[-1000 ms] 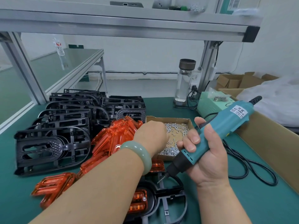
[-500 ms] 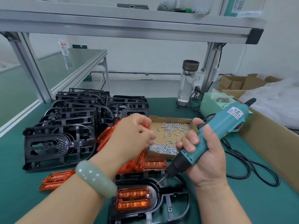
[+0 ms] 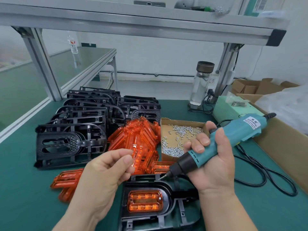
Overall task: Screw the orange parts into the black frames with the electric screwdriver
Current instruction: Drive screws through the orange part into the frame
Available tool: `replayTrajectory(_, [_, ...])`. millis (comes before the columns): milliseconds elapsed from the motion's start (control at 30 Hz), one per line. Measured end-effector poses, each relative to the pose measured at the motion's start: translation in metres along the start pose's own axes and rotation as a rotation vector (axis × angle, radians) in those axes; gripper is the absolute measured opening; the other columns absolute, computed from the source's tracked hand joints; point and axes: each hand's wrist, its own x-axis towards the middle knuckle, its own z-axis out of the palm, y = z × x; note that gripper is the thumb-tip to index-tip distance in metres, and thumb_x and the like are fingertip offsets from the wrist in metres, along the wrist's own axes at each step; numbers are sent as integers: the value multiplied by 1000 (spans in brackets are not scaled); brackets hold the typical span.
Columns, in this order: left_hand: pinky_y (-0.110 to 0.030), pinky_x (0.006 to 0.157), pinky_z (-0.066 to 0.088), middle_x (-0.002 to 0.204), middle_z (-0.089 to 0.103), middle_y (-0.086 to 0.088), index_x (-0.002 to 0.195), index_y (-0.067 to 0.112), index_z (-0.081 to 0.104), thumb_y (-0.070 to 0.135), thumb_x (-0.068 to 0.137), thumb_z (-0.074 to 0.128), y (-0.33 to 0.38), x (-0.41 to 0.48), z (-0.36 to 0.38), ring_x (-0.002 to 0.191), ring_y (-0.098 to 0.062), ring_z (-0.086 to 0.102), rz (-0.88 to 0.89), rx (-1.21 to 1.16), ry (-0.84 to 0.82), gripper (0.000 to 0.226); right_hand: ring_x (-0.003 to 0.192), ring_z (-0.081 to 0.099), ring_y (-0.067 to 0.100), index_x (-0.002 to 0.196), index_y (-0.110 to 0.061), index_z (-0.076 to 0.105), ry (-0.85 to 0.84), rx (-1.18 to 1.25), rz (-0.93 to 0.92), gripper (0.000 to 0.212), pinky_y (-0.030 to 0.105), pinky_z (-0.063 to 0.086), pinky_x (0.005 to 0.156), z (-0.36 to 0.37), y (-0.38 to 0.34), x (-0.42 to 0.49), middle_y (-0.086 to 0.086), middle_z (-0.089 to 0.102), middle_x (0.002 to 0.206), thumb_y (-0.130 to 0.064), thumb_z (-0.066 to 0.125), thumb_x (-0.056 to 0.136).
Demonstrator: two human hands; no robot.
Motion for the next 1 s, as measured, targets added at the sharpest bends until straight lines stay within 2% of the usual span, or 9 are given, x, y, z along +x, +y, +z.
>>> replayTrajectory(133, [-15, 46, 48, 64, 66, -5, 75, 18, 76, 18, 61, 67, 0, 1, 2, 53, -10, 61, -28, -47, -43, 16, 44, 44, 5, 92, -22, 57, 77, 22, -43, 18, 23, 48, 61, 8, 5, 0, -9, 45, 56, -35, 57, 80])
replayTrajectory(333, [-18, 53, 53, 73, 70, -9, 80, 15, 76, 9, 54, 73, -2, -5, 9, 62, -16, 68, -70, -110, -126, 26, 45, 44, 7, 92, -22, 55, 187, 88, -99, 21, 22, 51, 60, 8, 7, 2, -9, 46, 58, -33, 64, 76])
replayTrajectory(400, [-17, 51, 52, 73, 70, -9, 80, 15, 76, 11, 54, 74, -3, -6, 11, 62, -16, 68, -89, -113, -112, 27, 46, 44, 7, 92, -22, 54, 205, 110, -103, 22, 22, 51, 61, 5, 8, 3, -9, 46, 58, -33, 65, 76])
replayTrajectory(533, [-15, 45, 49, 66, 68, -9, 69, 14, 76, 21, 62, 70, -4, -7, 18, 53, -11, 62, -124, -101, -104, 12, 46, 44, 7, 90, -22, 54, 206, 100, -111, 20, 22, 50, 63, 2, 10, 2, -8, 46, 58, -34, 64, 78])
replayTrajectory(633, [-14, 44, 47, 65, 67, -7, 66, 15, 75, 35, 58, 71, -5, -8, 19, 51, -8, 59, -123, -32, -143, 21, 46, 44, 7, 89, -22, 55, 198, 111, -93, 19, 22, 51, 62, 2, 13, 2, -8, 46, 59, -34, 64, 78])
replayTrajectory(700, [-14, 44, 47, 66, 68, -7, 66, 17, 75, 37, 57, 71, -6, -9, 18, 53, -8, 60, -139, -3, -166, 22, 45, 45, 7, 89, -22, 55, 199, 117, -81, 21, 22, 51, 61, 2, 14, 1, -8, 46, 59, -34, 65, 76])
replayTrajectory(867, [-14, 44, 48, 68, 70, -8, 69, 19, 76, 26, 64, 68, -11, -7, 18, 54, -9, 63, -179, -16, -172, 12, 45, 44, 7, 88, -22, 56, 215, 120, -78, 21, 22, 51, 61, 3, 14, 0, -8, 47, 58, -34, 67, 75])
replayTrajectory(1000, [-15, 42, 48, 68, 70, -12, 69, 12, 74, 21, 65, 67, -12, -7, 20, 53, -12, 64, -188, -19, -152, 12, 44, 44, 7, 88, -22, 55, 218, 115, -82, 22, 22, 51, 61, 5, 15, -1, -8, 47, 58, -34, 67, 75])
